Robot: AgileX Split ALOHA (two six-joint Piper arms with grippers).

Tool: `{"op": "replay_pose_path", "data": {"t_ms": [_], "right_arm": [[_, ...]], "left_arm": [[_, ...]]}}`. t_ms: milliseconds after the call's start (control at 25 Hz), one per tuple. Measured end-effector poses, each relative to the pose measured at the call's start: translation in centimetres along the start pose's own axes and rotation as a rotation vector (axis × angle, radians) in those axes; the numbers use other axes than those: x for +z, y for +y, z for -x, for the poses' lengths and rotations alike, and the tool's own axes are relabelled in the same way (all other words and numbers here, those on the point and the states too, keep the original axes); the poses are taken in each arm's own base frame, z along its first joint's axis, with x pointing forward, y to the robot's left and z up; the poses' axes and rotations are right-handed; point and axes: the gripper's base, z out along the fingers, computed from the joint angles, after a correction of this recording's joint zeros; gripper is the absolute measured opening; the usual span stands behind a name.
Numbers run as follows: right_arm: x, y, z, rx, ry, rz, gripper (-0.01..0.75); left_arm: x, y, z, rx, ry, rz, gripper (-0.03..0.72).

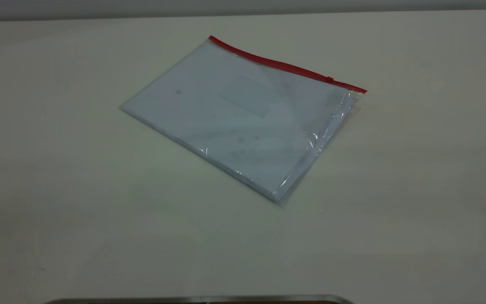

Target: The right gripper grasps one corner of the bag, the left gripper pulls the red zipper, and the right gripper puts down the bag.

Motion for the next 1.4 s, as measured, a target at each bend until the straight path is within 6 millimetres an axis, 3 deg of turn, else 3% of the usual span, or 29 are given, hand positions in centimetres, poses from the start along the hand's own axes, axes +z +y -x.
{"op": "replay_pose_path", "data": {"t_ms": [160,360,520,760,920,1120,1400], "right_arm": [[-0.5,0.2,0.9,0.07,-0.078,0.03,0.535],[-0.1,0.2,3.2,0.093,-0.031,0.044,0.519],[2.2,0.3,6.4,0.11,0.048,0.06,0.52],[8.5,0.5,9.1,0.123,0.248,0.082,0.52],[13.1,0.9,9.5,0.189,0.351,0.117,0.52],[19.6,1.3,8.7,0.206,0.462,0.142,0.52],[28.3,2.5,5.0,0.247,0.614,0.23,0.52]], "left_arm": [[-0.2,0.1,3.4,-0.005,0.019,0.023,0.588],[2.0,0.0,10.5,0.007,0.059,0.028,0.588],[6.1,-0.3,15.2,0.005,0.125,0.017,0.588],[14.1,-1.3,20.8,-0.055,0.144,-0.062,0.588],[19.4,-1.9,22.9,-0.011,0.196,-0.11,0.588],[24.8,-3.2,23.7,0.165,0.277,-0.23,0.588],[28.9,-5.2,23.0,0.236,0.448,-0.436,0.588]]}}
